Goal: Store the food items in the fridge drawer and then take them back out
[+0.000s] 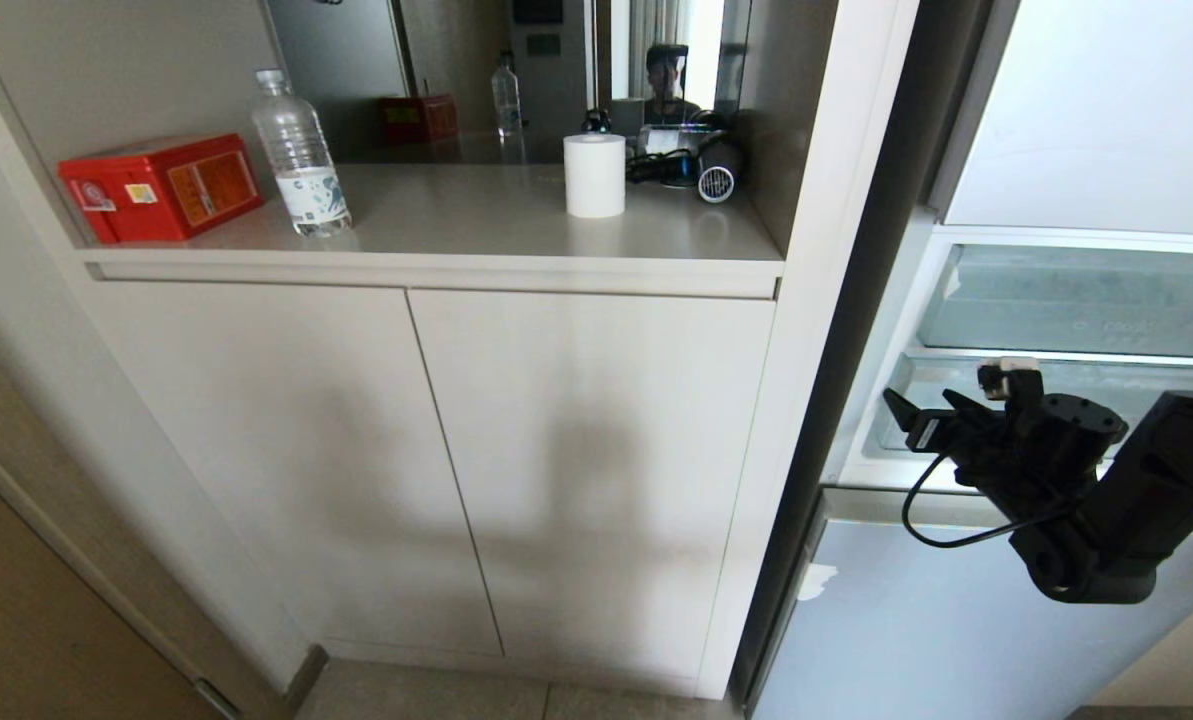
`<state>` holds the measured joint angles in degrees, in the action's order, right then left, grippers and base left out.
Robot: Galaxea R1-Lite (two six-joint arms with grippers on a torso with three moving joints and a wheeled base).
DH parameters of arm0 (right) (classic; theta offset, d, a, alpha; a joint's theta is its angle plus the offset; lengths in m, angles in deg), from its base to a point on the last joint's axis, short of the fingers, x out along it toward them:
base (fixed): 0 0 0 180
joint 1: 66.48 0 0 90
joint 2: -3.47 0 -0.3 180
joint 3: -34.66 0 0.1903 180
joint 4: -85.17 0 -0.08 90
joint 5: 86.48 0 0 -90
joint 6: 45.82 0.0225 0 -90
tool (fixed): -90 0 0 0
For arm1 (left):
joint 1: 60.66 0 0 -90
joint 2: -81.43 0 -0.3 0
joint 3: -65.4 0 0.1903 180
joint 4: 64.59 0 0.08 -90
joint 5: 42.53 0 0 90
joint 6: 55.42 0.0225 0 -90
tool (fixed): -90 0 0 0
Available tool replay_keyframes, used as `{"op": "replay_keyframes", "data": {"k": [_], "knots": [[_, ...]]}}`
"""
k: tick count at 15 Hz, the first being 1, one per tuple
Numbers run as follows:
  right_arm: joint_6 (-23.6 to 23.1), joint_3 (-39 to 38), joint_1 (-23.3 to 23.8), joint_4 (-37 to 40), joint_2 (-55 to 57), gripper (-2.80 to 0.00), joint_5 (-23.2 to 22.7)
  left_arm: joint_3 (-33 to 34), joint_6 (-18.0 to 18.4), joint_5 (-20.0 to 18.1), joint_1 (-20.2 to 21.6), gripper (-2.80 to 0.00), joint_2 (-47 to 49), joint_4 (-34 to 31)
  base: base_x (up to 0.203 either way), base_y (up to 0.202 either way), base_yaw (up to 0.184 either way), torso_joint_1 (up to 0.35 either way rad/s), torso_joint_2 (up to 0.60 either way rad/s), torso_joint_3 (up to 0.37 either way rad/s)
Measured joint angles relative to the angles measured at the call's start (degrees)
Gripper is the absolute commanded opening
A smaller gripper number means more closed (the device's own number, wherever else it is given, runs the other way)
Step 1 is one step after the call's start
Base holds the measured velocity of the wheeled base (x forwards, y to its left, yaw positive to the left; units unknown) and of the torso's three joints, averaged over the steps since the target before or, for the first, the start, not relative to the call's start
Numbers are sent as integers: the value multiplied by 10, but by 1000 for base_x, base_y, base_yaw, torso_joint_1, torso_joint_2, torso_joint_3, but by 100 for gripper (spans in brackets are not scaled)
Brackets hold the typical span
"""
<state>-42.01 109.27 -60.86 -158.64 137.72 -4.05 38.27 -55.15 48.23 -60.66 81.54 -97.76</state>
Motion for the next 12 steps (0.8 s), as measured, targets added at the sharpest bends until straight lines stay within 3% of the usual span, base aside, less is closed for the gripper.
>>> {"op": "replay_keyframes", "data": {"k": [12], "knots": [[-1,50,0,0,32,0,3,0,0,0,0,-280,0,0,0,0,0,0,0,0]]}}
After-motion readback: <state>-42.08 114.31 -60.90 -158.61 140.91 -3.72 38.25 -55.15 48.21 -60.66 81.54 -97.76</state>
